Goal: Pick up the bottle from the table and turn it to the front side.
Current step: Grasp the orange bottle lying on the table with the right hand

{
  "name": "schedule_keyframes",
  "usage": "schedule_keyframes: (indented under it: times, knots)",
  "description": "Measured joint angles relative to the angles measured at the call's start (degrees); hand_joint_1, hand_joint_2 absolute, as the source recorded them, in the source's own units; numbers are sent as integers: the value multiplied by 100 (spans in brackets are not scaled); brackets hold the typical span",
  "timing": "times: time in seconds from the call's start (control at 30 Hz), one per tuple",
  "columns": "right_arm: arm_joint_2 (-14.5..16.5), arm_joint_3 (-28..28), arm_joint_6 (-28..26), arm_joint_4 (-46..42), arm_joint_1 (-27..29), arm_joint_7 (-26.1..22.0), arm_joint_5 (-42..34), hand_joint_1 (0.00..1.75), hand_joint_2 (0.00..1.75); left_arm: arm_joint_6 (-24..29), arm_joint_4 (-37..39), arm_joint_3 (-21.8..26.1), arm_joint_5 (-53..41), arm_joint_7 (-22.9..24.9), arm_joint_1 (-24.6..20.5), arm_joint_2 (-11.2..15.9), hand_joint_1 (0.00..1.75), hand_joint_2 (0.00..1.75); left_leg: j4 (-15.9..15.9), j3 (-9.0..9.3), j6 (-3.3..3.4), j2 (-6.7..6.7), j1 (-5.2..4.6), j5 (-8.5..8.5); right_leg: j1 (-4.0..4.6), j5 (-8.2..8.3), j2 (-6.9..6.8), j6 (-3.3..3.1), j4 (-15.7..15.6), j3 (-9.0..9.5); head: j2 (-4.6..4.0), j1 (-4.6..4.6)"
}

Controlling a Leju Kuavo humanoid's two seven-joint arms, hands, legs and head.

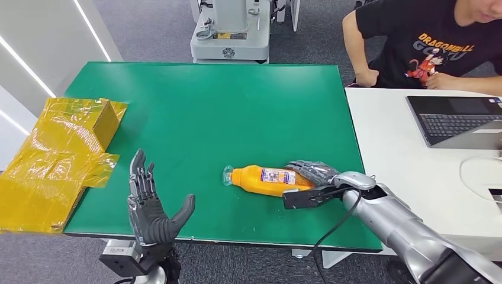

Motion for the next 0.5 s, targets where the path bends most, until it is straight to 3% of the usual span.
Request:
schedule_keyframes:
  times: [0.03,0.5]
  knots:
    - [24,1,-98,32,9,1,8,174,175,4,-7,0,-1,0,4,3,0,175,0,1,0,1,0,0,0,0,0,0,0,1,0,0]
    - [248,-8,-855,245,107,-91,89,175,175,60,-34,0,-14,0,19,37,0,175,3,8,0,1,-1,1,0,2,1,2,0,9,0,1]
